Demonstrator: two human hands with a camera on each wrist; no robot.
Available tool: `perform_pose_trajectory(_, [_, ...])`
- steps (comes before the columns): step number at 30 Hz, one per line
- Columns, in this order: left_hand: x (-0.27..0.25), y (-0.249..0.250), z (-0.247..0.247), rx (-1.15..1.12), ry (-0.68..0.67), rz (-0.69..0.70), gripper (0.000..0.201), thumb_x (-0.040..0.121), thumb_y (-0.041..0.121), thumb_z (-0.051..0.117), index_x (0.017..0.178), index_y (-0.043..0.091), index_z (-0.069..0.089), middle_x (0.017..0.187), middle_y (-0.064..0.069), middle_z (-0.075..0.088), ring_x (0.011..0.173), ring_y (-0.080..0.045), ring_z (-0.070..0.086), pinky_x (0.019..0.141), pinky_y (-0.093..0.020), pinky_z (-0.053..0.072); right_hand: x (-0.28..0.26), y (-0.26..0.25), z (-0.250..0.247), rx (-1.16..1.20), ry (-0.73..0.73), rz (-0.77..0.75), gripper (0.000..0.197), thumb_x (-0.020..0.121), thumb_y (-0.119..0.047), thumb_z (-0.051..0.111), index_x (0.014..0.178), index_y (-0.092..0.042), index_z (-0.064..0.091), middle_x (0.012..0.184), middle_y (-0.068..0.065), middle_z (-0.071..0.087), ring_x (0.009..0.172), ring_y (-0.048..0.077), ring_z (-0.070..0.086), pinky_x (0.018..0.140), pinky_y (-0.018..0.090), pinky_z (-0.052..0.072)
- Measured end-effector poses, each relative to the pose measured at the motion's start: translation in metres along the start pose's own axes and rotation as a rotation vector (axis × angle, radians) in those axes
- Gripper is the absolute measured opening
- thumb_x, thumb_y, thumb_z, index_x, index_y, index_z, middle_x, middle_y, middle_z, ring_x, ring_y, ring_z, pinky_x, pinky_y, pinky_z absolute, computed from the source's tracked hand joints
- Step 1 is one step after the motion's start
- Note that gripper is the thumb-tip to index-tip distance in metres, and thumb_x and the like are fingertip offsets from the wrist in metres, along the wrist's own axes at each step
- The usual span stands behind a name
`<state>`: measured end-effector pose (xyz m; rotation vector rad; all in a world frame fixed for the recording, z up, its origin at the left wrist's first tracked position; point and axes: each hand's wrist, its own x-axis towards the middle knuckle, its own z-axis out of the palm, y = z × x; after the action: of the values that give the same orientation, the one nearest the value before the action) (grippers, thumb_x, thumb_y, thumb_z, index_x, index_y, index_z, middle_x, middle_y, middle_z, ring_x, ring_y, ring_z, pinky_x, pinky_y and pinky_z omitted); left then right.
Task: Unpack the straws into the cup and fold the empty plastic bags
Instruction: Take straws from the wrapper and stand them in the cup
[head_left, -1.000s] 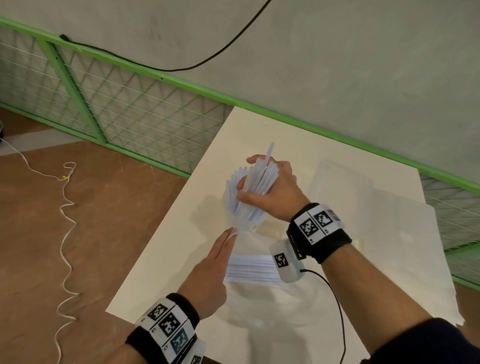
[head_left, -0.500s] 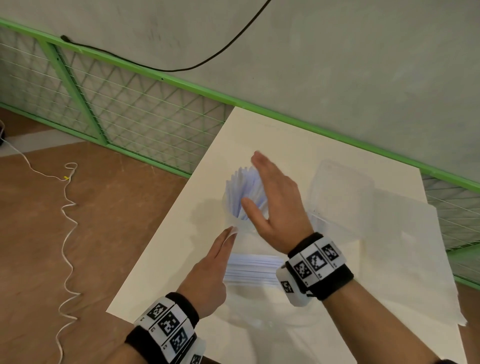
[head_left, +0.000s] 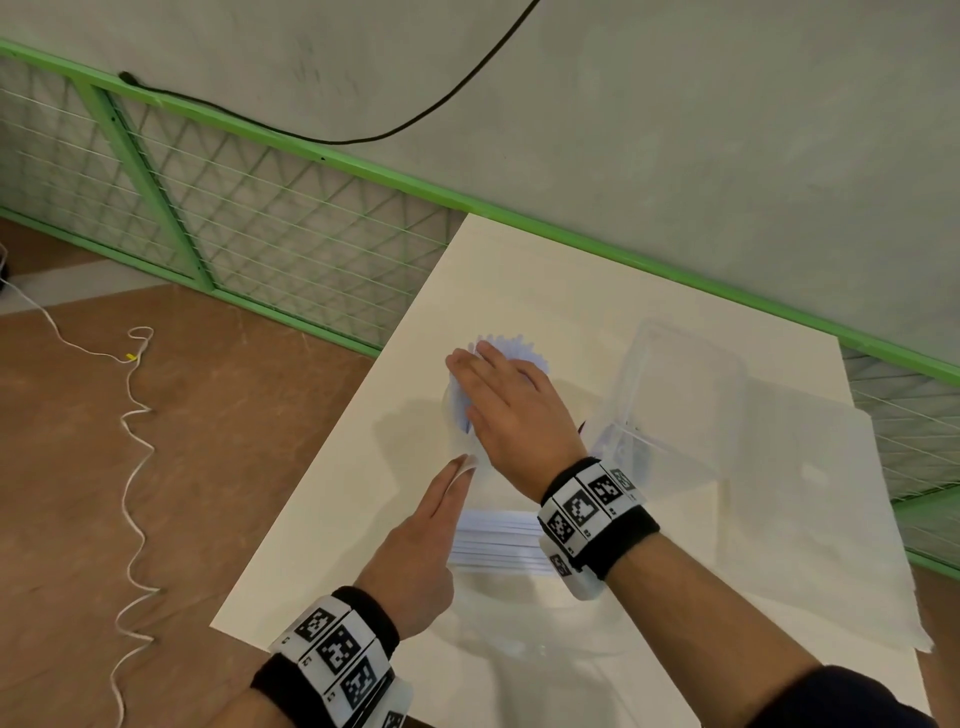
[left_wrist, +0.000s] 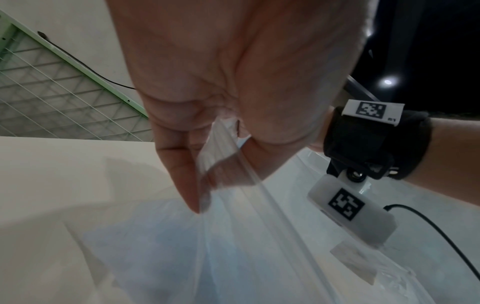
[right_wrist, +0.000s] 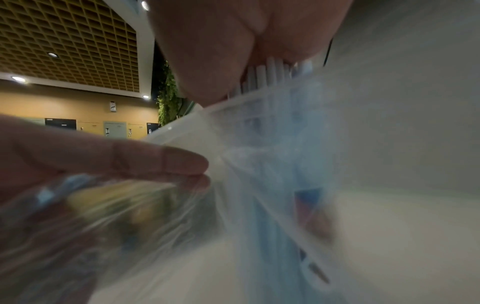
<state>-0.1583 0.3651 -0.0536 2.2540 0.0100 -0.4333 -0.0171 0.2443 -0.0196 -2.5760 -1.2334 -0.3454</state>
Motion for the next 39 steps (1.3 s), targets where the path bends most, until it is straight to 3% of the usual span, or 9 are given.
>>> perform_pose_trajectory(6, [0.0, 0.004, -0.003, 0.028, -0.004, -0.048, 0.102, 0.079, -0.011, 0.044, 0.152, 0.036, -0.01, 0.143, 0.039, -0.03, 0.108, -0.017, 0.06, 0.086, -0.027, 0.052, -0.004, -0.007, -0.008, -0.115, -0.096, 0.063, 0.059, 0.101, -0.046, 0.029, 0.151, -0.015, 0.032, 0.157, -0.002, 0.033, 0.148, 0.019, 0.021, 0.116, 0.043, 0.019])
perform_pose_trajectory(10, [0.001, 0.007, -0.001, 0.057, -0.021, -0.067, 0.103, 0.079, -0.01, 0.044, 0.152, 0.037, -0.011, 0.151, 0.031, -0.021, 0.085, -0.014, 0.06, 0.06, -0.013, 0.042, -0.002, -0.014, -0.022, -0.148, -0.099, 0.104, 0.062, 0.1, -0.054, 0.026, 0.149, -0.019, 0.036, 0.159, -0.005, 0.029, 0.15, 0.018, 0.014, 0.114, 0.049, 0.005])
perform_pose_trajectory(13, [0.002, 0.008, 0.003, 0.069, -0.028, -0.061, 0.101, 0.08, -0.009, 0.045, 0.151, 0.039, -0.009, 0.152, 0.032, -0.021, 0.077, -0.01, 0.056, 0.055, -0.012, 0.039, -0.008, -0.026, -0.046, -0.023, 0.114, 0.06, 0.041, 0.098, -0.03, 0.039, 0.134, -0.019, 0.055, 0.147, -0.005, 0.048, 0.142, 0.018, 0.035, 0.106, 0.046, 0.022])
perform_pose_trajectory(16, [0.004, 0.008, 0.008, 0.059, -0.02, -0.042, 0.103, 0.082, -0.007, 0.045, 0.142, 0.047, -0.018, 0.143, 0.041, -0.028, 0.075, -0.016, 0.056, 0.062, -0.017, 0.038, -0.04, -0.038, -0.053, 0.183, 0.293, -0.068, 0.033, 0.077, 0.003, 0.048, 0.097, -0.012, 0.069, 0.1, 0.001, 0.07, 0.09, 0.024, 0.065, 0.076, 0.037, 0.047])
perform_pose_trajectory(19, [0.005, 0.005, 0.013, 0.011, -0.012, 0.02, 0.103, 0.08, -0.011, 0.045, 0.147, 0.045, -0.01, 0.149, 0.039, -0.023, 0.107, -0.02, 0.06, 0.085, -0.03, 0.051, -0.087, -0.047, -0.036, 0.216, 0.04, 0.004, 0.028, 0.075, 0.001, 0.045, 0.086, -0.016, 0.063, 0.079, 0.0, 0.065, 0.066, 0.023, 0.06, 0.054, 0.033, 0.05])
perform_pose_trajectory(24, [0.007, 0.014, 0.022, -0.013, -0.029, 0.055, 0.104, 0.078, -0.015, 0.044, 0.152, 0.039, -0.006, 0.152, 0.037, -0.018, 0.123, -0.02, 0.052, 0.093, -0.035, 0.051, -0.143, -0.031, 0.021, 0.066, -0.528, 0.285, 0.051, 0.078, 0.009, 0.056, 0.125, -0.012, 0.057, 0.121, 0.009, 0.06, 0.099, 0.034, 0.06, 0.073, 0.043, 0.051])
perform_pose_trajectory(26, [0.007, 0.017, 0.027, -0.001, -0.028, 0.078, 0.105, 0.078, -0.014, 0.044, 0.15, 0.042, -0.008, 0.151, 0.038, -0.019, 0.122, -0.019, 0.052, 0.091, -0.034, 0.052, -0.155, -0.024, 0.036, -0.004, -0.577, 0.337, 0.062, 0.075, 0.007, 0.063, 0.132, -0.012, 0.051, 0.131, 0.009, 0.054, 0.107, 0.035, 0.057, 0.082, 0.043, 0.05])
perform_pose_trajectory(29, [0.007, 0.019, 0.032, 0.008, -0.032, 0.098, 0.106, 0.078, -0.014, 0.044, 0.149, 0.045, -0.009, 0.149, 0.04, -0.019, 0.121, -0.02, 0.052, 0.088, -0.035, 0.053, -0.164, -0.021, 0.048, -0.055, -0.542, 0.362, 0.07, 0.056, -0.004, 0.082, 0.122, -0.013, 0.062, 0.115, 0.007, 0.065, 0.092, 0.03, 0.065, 0.072, 0.04, 0.055])
perform_pose_trajectory(39, [0.005, 0.021, 0.038, 0.02, -0.031, 0.094, 0.108, 0.076, -0.014, 0.045, 0.151, 0.043, -0.007, 0.149, 0.042, -0.017, 0.114, -0.023, 0.057, 0.084, -0.037, 0.055, -0.162, -0.019, 0.061, -0.158, -0.47, 0.406, 0.041, 0.045, -0.013, 0.087, 0.08, -0.02, 0.067, 0.079, 0.0, 0.064, 0.067, 0.024, 0.062, 0.058, 0.033, 0.052])
